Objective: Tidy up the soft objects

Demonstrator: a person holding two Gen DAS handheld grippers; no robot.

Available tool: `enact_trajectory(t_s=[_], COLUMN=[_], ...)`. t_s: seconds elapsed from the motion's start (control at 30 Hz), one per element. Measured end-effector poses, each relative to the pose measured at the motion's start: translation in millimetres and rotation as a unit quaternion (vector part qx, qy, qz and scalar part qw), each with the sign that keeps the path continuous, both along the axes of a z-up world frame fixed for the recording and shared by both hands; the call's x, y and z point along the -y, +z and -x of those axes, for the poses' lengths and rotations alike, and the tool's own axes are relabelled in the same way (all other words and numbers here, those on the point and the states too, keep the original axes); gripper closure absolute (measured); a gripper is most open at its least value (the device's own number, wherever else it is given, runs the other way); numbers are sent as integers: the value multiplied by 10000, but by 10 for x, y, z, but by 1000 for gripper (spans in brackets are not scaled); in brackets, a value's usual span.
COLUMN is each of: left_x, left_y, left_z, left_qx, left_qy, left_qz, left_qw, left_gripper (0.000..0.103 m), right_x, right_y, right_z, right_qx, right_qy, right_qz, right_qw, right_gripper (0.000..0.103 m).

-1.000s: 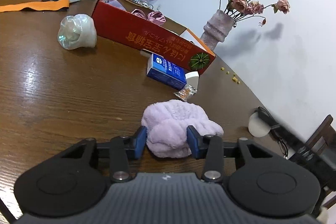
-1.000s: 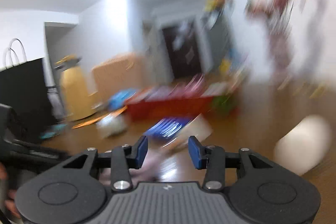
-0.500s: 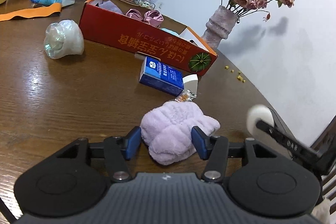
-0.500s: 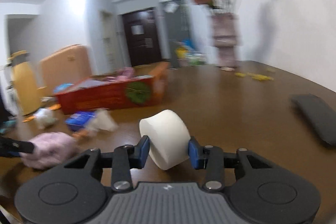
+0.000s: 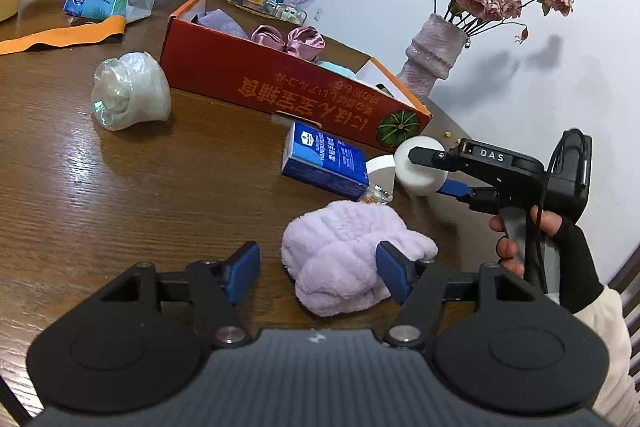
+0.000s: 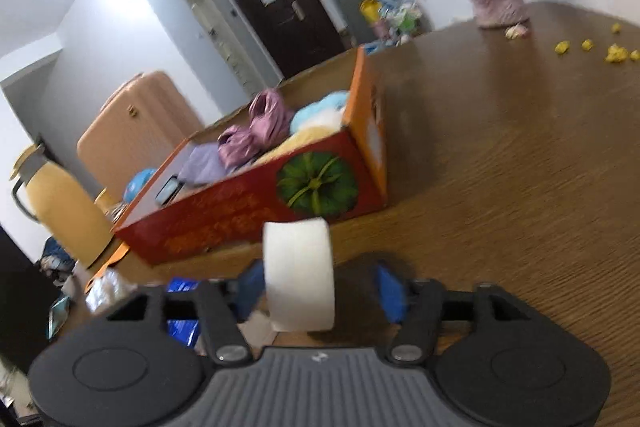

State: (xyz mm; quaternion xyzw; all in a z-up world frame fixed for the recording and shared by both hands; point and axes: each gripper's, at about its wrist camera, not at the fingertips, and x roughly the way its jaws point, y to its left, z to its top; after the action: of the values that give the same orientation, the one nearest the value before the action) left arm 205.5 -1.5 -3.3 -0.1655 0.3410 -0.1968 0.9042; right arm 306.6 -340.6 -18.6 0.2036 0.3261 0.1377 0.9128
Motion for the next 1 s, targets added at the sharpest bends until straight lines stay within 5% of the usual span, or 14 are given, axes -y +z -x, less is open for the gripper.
enact_trajectory(t_s=[0.27, 0.5, 0.57, 0.73, 0.9, 1.0], left_x=[-79, -52, -47, -99, -217, -266], left_y=[61, -24, -45, -1, 461, 854], left_z=[-10, -62, -59, -7, -331, -911], left_qx=[37, -206, -262, -135, 427, 754], left_qy=[-66, -97, -122, -178, -406, -520], left_qz=[340, 551, 580, 369, 501, 292], left_qw=[9994, 9982, 9979, 9991, 9970, 9954], left_gripper=[37, 46, 61, 70, 71, 71], right_x=[23, -460, -632, -794, -803, -860], right_y=[205, 106, 32, -15, 427, 810], right_z=[414, 742, 697, 623, 522, 51], right_qx=[310, 249, 111, 71, 646, 1046], right_qy=[-169, 1122, 1326, 1642, 1706, 1611], right_qz=[605, 31, 19, -176, -420, -387], right_qw=[9975, 9934, 9911, 9862, 9823, 9806], right_gripper=[34, 36, 51, 77, 81, 81])
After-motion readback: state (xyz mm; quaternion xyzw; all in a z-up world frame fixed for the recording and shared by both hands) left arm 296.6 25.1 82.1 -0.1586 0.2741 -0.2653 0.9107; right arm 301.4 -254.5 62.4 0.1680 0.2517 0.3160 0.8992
